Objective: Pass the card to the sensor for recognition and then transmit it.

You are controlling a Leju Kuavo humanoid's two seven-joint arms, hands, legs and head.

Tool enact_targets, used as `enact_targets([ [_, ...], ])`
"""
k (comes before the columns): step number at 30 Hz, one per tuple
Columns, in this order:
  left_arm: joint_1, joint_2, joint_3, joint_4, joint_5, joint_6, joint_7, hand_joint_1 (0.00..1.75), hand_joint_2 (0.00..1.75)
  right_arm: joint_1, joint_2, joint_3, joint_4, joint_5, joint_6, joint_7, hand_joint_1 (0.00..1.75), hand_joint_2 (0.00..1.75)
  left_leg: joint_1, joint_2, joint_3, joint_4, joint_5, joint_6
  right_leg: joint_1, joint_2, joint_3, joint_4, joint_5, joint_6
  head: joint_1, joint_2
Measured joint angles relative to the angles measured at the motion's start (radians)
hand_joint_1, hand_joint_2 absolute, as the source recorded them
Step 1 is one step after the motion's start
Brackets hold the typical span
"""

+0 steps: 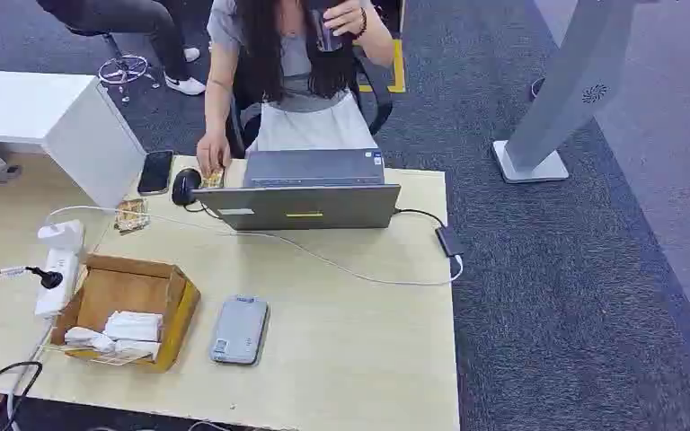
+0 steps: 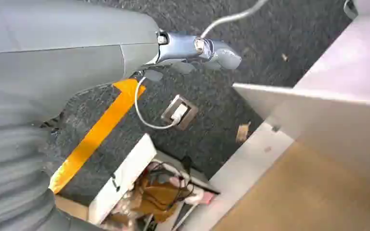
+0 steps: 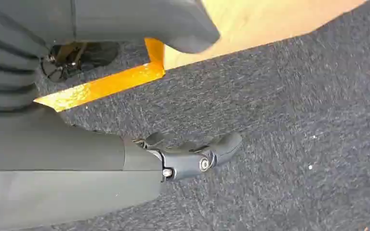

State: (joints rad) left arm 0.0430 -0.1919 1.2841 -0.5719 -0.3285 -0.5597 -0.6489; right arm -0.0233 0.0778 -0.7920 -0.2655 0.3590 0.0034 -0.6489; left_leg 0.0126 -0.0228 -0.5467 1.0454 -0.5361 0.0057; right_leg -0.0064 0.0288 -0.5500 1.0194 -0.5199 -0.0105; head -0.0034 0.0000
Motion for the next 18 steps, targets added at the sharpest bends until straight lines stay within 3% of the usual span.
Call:
enact_targets([
  [5,0.041,-0.091,0.007,-0.253,0.015,-0.248,-0.001,0.00,1.75,-0.004,0.008,-0.058,0.001,-0.013,-0.021,0.011,0.00,0.00,0.000,0.000,0.000,0.000,0.000,0.000,0.000,0.000,0.000,0.000,0.000,0.000,0.000,0.000],
  [8,0.086,-0.114,-0.015,-0.359,0.116,-0.215,0.003,0.00,1.75,-0.005,0.011,-0.080,0.002,-0.001,-0.025,0.013,0.00,0.00,0.000,0.000,0.000,0.000,0.000,0.000,0.000,0.001,0.000,0.000,0.000,0.000,0.000,0.000],
  [9,0.114,-0.121,-0.048,-0.398,0.188,-0.178,0.009,0.00,1.75,-0.006,0.013,-0.089,0.002,0.002,-0.026,0.013,0.00,1.75,0.000,0.001,0.000,0.000,0.000,0.001,0.000,0.001,0.000,0.000,0.000,0.000,0.000,0.000],
  [11,0.170,-0.131,-0.137,-0.473,0.311,-0.118,0.020,0.00,1.75,-0.006,0.013,-0.104,0.003,0.013,-0.029,0.013,0.00,1.75,0.000,-0.001,0.000,0.000,0.000,0.001,0.000,-0.001,0.000,0.000,0.000,0.000,0.000,0.000],
  [18,0.283,-0.154,-0.337,-0.655,0.445,-0.041,0.007,0.00,1.75,-0.014,0.016,-0.143,0.004,0.033,-0.039,0.017,0.00,1.75,0.000,-0.003,0.000,0.000,0.000,0.001,0.000,-0.003,0.002,0.000,-0.001,0.002,0.002,0.000],
])
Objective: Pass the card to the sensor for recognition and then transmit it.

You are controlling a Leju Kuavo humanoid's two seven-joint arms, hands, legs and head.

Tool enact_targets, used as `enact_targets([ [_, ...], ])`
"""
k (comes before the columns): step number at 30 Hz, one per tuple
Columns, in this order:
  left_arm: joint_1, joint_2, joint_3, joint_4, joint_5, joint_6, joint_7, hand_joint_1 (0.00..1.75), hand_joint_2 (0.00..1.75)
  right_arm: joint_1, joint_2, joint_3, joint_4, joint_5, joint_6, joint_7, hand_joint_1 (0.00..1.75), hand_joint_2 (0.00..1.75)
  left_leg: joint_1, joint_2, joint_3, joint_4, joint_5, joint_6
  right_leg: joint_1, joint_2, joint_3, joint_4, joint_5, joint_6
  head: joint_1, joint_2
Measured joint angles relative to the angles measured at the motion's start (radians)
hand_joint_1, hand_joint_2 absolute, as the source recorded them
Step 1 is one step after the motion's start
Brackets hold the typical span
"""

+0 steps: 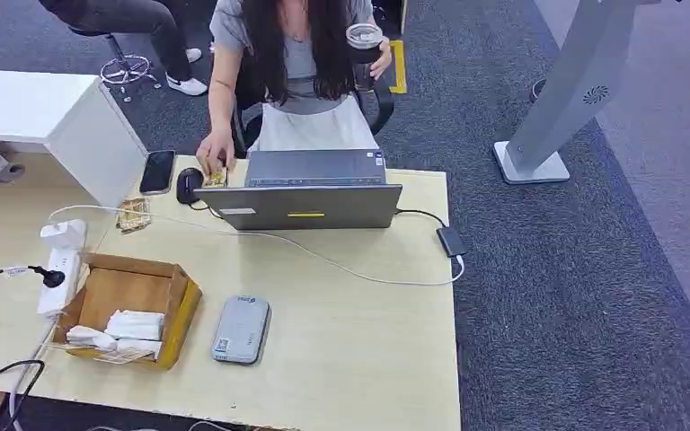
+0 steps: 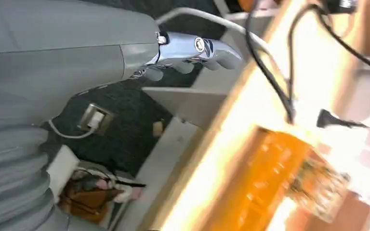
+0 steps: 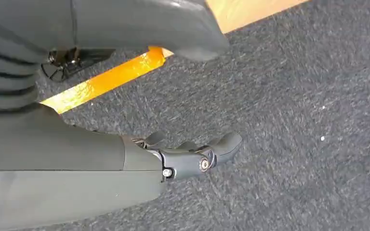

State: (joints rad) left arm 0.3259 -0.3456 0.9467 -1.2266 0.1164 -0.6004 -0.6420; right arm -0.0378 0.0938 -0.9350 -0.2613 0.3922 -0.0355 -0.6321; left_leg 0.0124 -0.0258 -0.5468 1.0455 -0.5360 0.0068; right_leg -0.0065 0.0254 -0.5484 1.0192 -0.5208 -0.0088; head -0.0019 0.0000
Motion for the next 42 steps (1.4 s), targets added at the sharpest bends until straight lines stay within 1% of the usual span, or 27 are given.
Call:
enact_targets([
  [4,0.062,-0.003,-0.113,-0.121,0.062,0.051,-0.001,0.00,1.75,-0.002,0.003,-0.020,0.000,0.008,-0.002,0.004,0.00,1.75,0.000,0.000,0.000,0.000,0.000,0.000,0.000,0.000,0.000,0.000,0.001,0.001,-0.001,0.000],
  [9,0.094,-0.008,-0.175,-0.194,0.068,0.059,0.000,0.00,1.75,-0.004,0.006,-0.030,0.000,0.010,-0.002,0.006,0.00,1.75,0.000,0.000,0.000,0.000,0.000,0.000,0.000,0.000,0.000,0.000,0.001,0.001,-0.001,0.000],
  [14,0.116,-0.008,-0.208,-0.236,0.072,0.052,-0.005,0.00,1.75,-0.006,0.007,-0.040,0.000,0.016,-0.002,0.008,0.00,1.75,0.000,0.000,0.000,0.000,0.000,0.000,0.000,0.000,0.000,0.000,0.001,0.001,-0.001,0.000],
  [17,0.134,-0.009,-0.230,-0.295,0.086,0.050,-0.008,0.00,1.75,-0.008,0.007,-0.046,0.000,0.025,-0.002,0.010,0.00,1.75,0.000,0.000,0.000,0.000,0.000,0.000,0.000,0.000,0.000,0.000,0.001,0.001,-0.001,0.000],
  [19,0.138,-0.008,-0.231,-0.357,0.095,0.045,-0.008,0.00,1.75,-0.010,0.006,-0.047,0.000,0.041,-0.003,0.017,0.00,1.75,0.000,0.000,0.001,0.000,0.000,0.000,0.000,0.000,0.000,0.000,0.001,0.001,-0.001,0.000],
  [21,0.129,-0.008,-0.231,-0.449,0.090,0.010,-0.008,0.00,1.75,-0.013,0.006,-0.047,0.001,0.067,-0.007,0.030,0.00,1.75,0.000,-0.001,0.000,0.000,0.001,0.001,0.000,-0.001,0.000,0.000,0.001,0.001,-0.001,0.000],
  [23,0.111,-0.007,-0.230,-0.528,0.036,-0.008,-0.008,0.00,1.75,-0.020,0.006,-0.047,0.002,0.090,-0.008,0.041,0.00,1.75,0.000,-0.001,0.001,0.001,0.001,0.001,0.000,-0.001,0.001,0.000,0.001,0.001,-0.001,0.000],
  [24,0.098,-0.007,-0.230,-0.575,-0.021,0.007,-0.008,0.00,1.75,-0.025,0.006,-0.047,0.002,0.104,-0.008,0.048,0.00,1.75,0.000,-0.001,0.001,0.001,0.002,0.001,0.000,-0.001,0.001,0.000,0.002,0.002,-0.001,0.000],
  [25,0.082,-0.007,-0.231,-0.630,-0.115,0.046,-0.008,0.00,1.75,-0.031,0.006,-0.045,0.003,0.119,-0.008,0.057,0.00,1.75,0.000,-0.001,0.001,0.001,0.002,0.002,0.000,-0.001,0.000,0.000,0.002,0.003,-0.001,0.000],
  [26,0.067,-0.004,-0.243,-0.673,-0.201,0.112,-0.008,0.00,1.75,-0.038,0.007,-0.043,0.005,0.133,-0.009,0.066,0.00,1.75,-0.001,-0.001,0.001,0.001,0.003,0.003,0.000,-0.001,0.000,0.000,0.002,0.003,-0.001,0.000],
  [27,0.057,0.010,-0.275,-0.713,-0.290,0.228,-0.008,0.00,1.75,-0.047,0.008,-0.039,0.006,0.145,-0.011,0.075,0.00,1.75,-0.001,-0.001,0.001,0.001,0.003,0.003,0.000,-0.001,0.000,0.000,0.003,0.003,-0.001,0.000],
  [28,0.049,0.034,-0.319,-0.736,-0.349,0.353,-0.008,0.00,1.75,-0.055,0.009,-0.037,0.008,0.153,-0.013,0.083,0.00,1.75,-0.001,-0.001,0.001,0.001,0.003,0.003,0.000,-0.001,0.000,0.000,0.004,0.003,-0.001,0.000],
  [29,0.040,0.065,-0.372,-0.749,-0.393,0.480,-0.008,0.00,1.75,-0.063,0.011,-0.036,0.010,0.158,-0.014,0.090,0.00,1.75,-0.001,-0.001,0.002,0.001,0.003,0.003,0.000,-0.001,0.000,0.000,0.004,0.003,-0.001,0.000],
  [30,0.029,0.108,-0.429,-0.753,-0.429,0.605,-0.008,0.00,1.75,-0.069,0.013,-0.033,0.011,0.165,-0.015,0.098,0.00,1.75,-0.001,-0.001,0.002,0.001,0.004,0.003,0.000,-0.001,0.001,0.000,0.004,0.003,-0.001,0.000],
  [31,0.015,0.141,-0.492,-0.753,-0.471,0.720,-0.008,0.00,1.75,-0.076,0.014,-0.028,0.011,0.172,-0.017,0.106,0.00,1.75,0.000,-0.001,0.002,0.001,0.004,0.003,0.000,-0.001,0.001,0.000,0.004,0.003,-0.001,0.000],
  [33,-0.016,0.196,-0.580,-0.752,-0.535,0.814,-0.008,0.00,1.75,-0.088,0.018,-0.019,0.013,0.181,-0.019,0.117,0.00,1.75,0.000,-0.001,0.001,0.001,0.004,0.003,0.000,-0.001,0.002,0.000,0.004,0.003,-0.002,0.000],
  [35,-0.039,0.230,-0.637,-0.751,-0.593,0.853,-0.006,0.00,1.75,-0.094,0.020,-0.014,0.015,0.186,-0.022,0.124,0.00,1.75,0.000,-0.001,0.002,0.001,0.004,0.003,0.000,0.000,0.002,0.000,0.004,0.003,-0.001,0.000],
  [37,-0.069,0.266,-0.681,-0.742,-0.703,0.916,0.005,0.00,1.75,-0.095,0.023,-0.010,0.017,0.195,-0.028,0.135,0.00,1.75,-0.001,-0.001,0.001,0.001,0.004,0.003,0.000,-0.001,0.002,0.000,0.004,0.003,-0.001,0.000],
  [38,-0.089,0.285,-0.699,-0.730,-0.766,0.950,0.019,0.00,1.75,-0.097,0.023,-0.007,0.018,0.197,-0.031,0.140,0.00,1.75,-0.001,-0.001,0.001,0.001,0.004,0.003,0.000,-0.001,0.001,0.000,0.004,0.003,0.000,0.000],
  [40,-0.129,0.327,-0.730,-0.703,-0.883,1.012,0.083,0.00,1.75,-0.099,0.024,-0.002,0.019,0.204,-0.034,0.153,0.00,1.75,-0.001,-0.001,0.001,0.001,0.004,0.003,0.000,-0.001,0.002,0.000,0.004,0.004,-0.001,0.000],
  [41,-0.149,0.345,-0.743,-0.688,-0.925,1.033,0.112,0.00,1.75,-0.101,0.024,0.001,0.019,0.206,-0.033,0.157,0.00,1.75,-0.001,-0.001,0.001,0.001,0.004,0.003,0.000,-0.001,0.002,0.000,0.004,0.004,-0.001,0.000],
  [42,-0.165,0.358,-0.756,-0.676,-0.941,1.044,0.127,0.00,1.75,-0.101,0.024,0.004,0.019,0.206,-0.034,0.158,0.00,1.75,-0.001,-0.001,0.001,0.001,0.004,0.003,0.000,0.000,0.002,0.000,0.005,0.004,-0.001,0.000],
])
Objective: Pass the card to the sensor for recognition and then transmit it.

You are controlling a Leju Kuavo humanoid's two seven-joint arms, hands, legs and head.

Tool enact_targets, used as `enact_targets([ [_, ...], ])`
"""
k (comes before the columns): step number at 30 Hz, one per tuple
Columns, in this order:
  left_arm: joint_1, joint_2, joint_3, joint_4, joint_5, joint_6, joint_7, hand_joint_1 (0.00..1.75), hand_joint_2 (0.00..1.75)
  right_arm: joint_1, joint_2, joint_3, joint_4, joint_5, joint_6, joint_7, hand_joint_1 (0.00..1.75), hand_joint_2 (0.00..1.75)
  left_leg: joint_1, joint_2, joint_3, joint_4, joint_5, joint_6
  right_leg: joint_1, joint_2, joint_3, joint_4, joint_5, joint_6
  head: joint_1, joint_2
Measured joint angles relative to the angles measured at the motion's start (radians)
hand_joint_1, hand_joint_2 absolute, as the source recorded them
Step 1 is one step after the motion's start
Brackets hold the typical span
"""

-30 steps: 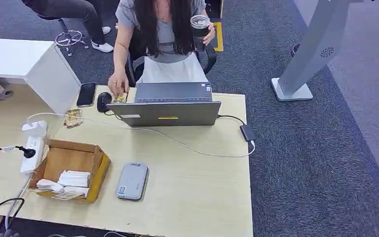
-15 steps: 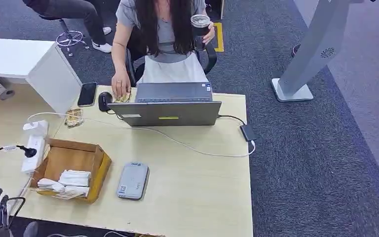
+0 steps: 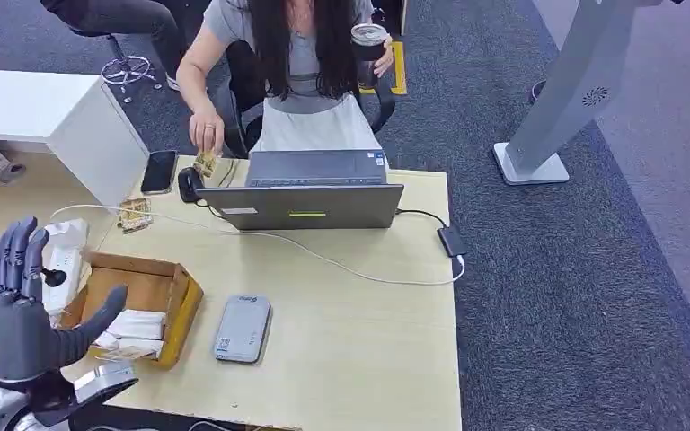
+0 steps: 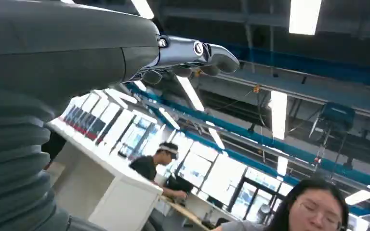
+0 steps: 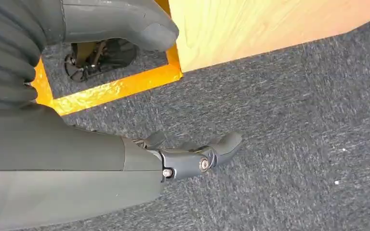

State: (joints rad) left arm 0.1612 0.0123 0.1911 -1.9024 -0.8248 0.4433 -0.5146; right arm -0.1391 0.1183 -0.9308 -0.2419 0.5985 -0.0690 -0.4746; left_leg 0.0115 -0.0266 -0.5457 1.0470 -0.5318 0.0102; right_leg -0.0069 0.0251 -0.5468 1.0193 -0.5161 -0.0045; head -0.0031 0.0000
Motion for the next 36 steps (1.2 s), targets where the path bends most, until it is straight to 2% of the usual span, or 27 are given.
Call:
enact_targets([
  [4,-0.032,0.040,-0.027,0.028,-0.036,0.019,0.022,0.00,1.75,0.000,0.000,0.004,0.001,0.002,0.000,0.003,0.00,1.75,0.000,0.000,0.000,0.000,0.000,0.000,0.000,0.001,0.000,0.000,0.000,0.000,0.000,0.000],
  [8,-0.070,0.078,-0.045,0.073,-0.247,0.073,0.150,0.00,1.75,-0.001,0.000,0.009,0.003,0.012,-0.003,0.018,0.00,1.75,0.000,0.000,0.000,0.000,0.000,0.001,0.000,0.000,-0.001,-0.001,0.000,0.000,0.000,0.000],
  [12,-0.089,0.094,-0.048,0.097,-0.313,0.080,0.195,0.00,1.75,-0.002,0.000,0.010,0.003,0.014,-0.005,0.021,0.00,1.75,0.000,0.000,-0.001,0.000,0.000,0.001,0.000,0.000,0.000,-0.001,0.000,0.000,0.000,0.000],
  [13,-0.162,0.135,-0.059,0.190,-0.444,0.084,0.294,0.00,1.75,-0.005,0.000,0.018,0.005,0.021,-0.014,0.033,0.00,1.75,0.000,0.000,0.000,0.000,0.001,0.002,0.000,0.001,0.000,-0.001,0.001,0.001,0.000,0.000],
  [14,-0.179,0.143,-0.064,0.210,-0.461,0.083,0.306,0.00,1.75,-0.006,0.001,0.019,0.006,0.022,-0.014,0.036,0.00,1.75,0.000,0.000,0.000,0.000,0.001,0.002,0.000,0.000,0.000,-0.001,0.001,0.001,0.000,0.000],
  [22,-0.288,0.174,-0.109,0.353,-0.505,0.083,0.357,0.00,1.75,-0.008,0.006,0.029,0.008,0.028,-0.016,0.050,0.00,1.75,0.000,0.001,-0.001,0.001,0.001,0.002,0.000,0.001,0.000,-0.001,0.001,0.001,0.000,0.000],
  [35,-0.356,0.183,-0.153,0.439,-0.503,0.081,0.375,0.00,1.75,-0.007,0.006,0.030,0.009,0.029,-0.017,0.053,0.00,1.75,0.000,0.001,-0.002,0.001,0.001,0.002,0.000,0.001,-0.001,-0.002,0.002,0.002,0.000,0.000],
  [36,-0.358,0.183,-0.154,0.443,-0.502,0.081,0.376,0.54,1.75,-0.006,0.006,0.030,0.009,0.029,-0.017,0.053,0.00,1.75,0.000,0.001,-0.002,0.001,0.001,0.002,0.000,0.001,-0.001,-0.002,0.002,0.002,0.000,0.000],
])
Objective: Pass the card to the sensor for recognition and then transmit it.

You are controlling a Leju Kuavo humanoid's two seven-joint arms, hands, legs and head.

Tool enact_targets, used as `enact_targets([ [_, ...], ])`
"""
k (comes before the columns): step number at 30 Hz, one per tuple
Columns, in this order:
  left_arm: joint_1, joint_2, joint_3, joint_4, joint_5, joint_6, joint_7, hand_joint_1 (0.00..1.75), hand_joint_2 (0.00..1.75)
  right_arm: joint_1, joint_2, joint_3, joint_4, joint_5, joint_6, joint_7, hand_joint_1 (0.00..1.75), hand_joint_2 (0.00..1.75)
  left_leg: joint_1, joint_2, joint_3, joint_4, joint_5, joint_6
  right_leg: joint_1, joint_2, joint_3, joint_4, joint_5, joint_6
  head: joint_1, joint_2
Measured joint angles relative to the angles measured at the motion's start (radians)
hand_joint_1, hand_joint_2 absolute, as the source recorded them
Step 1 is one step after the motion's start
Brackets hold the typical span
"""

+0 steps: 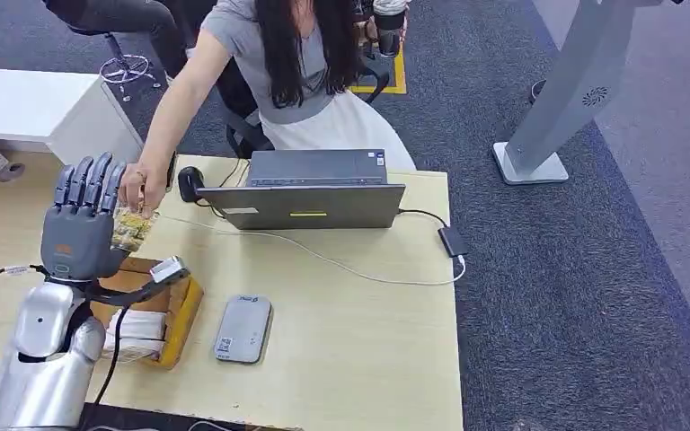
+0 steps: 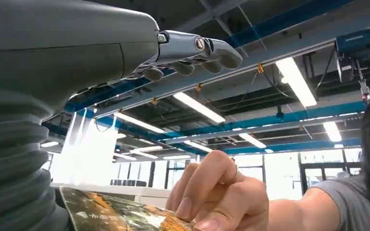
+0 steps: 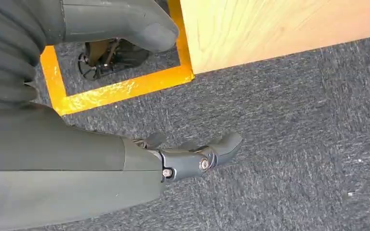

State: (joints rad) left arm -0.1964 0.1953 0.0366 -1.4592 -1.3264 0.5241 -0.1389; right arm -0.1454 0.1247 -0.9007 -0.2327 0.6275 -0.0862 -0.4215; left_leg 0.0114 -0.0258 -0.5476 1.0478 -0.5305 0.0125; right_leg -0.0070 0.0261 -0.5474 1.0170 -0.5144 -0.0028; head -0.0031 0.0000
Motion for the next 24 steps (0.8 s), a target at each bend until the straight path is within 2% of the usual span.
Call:
enact_targets([
  [1,-0.001,0.000,-0.001,0.004,0.001,0.000,0.000,1.75,1.75,0.000,0.000,0.000,0.000,0.000,0.000,0.000,0.00,1.75,0.000,0.000,0.000,0.000,0.000,0.000,0.000,0.000,0.000,0.000,0.000,0.000,0.000,0.000],
  [24,0.000,0.000,-0.044,0.045,0.039,0.003,-0.008,1.75,1.75,0.001,0.000,0.000,0.000,-0.001,0.000,-0.002,0.00,1.75,0.000,0.000,0.000,0.000,0.000,0.000,0.000,0.000,0.000,0.000,0.000,0.000,0.000,0.000],
])
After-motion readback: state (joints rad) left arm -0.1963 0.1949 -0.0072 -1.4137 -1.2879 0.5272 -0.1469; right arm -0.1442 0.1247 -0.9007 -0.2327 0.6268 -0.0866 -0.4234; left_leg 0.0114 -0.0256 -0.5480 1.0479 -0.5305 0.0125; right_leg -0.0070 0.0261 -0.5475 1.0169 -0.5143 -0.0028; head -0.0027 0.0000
